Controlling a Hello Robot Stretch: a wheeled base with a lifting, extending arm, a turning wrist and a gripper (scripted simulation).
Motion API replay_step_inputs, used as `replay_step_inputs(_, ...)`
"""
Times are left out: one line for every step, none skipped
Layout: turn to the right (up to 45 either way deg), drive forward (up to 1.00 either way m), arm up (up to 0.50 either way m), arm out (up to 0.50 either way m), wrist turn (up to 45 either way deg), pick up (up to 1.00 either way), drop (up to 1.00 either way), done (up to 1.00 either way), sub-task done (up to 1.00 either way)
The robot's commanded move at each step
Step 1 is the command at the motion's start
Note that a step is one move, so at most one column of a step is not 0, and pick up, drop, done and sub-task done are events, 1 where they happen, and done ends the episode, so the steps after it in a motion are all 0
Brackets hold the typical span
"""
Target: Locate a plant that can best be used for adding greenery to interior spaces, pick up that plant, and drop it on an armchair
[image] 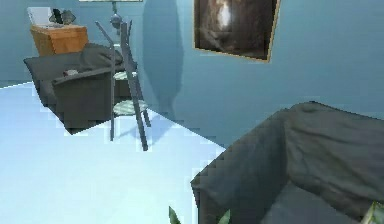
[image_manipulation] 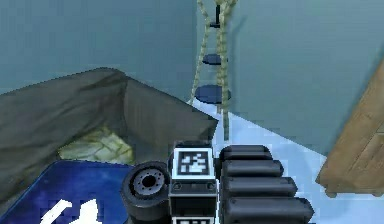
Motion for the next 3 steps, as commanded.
replay_step_inputs(30.0,0.00,0.00,0.00,0.0,0.00,0.00,0.00,0.00)
replay_step_inputs(0.0,0.25,0.00,0.00,0.0,0.00,0.00,0.00,0.00)
replay_step_inputs(-36.0,0.00,0.00,0.00,0.0,0.00,0.00,0.00,0.00)
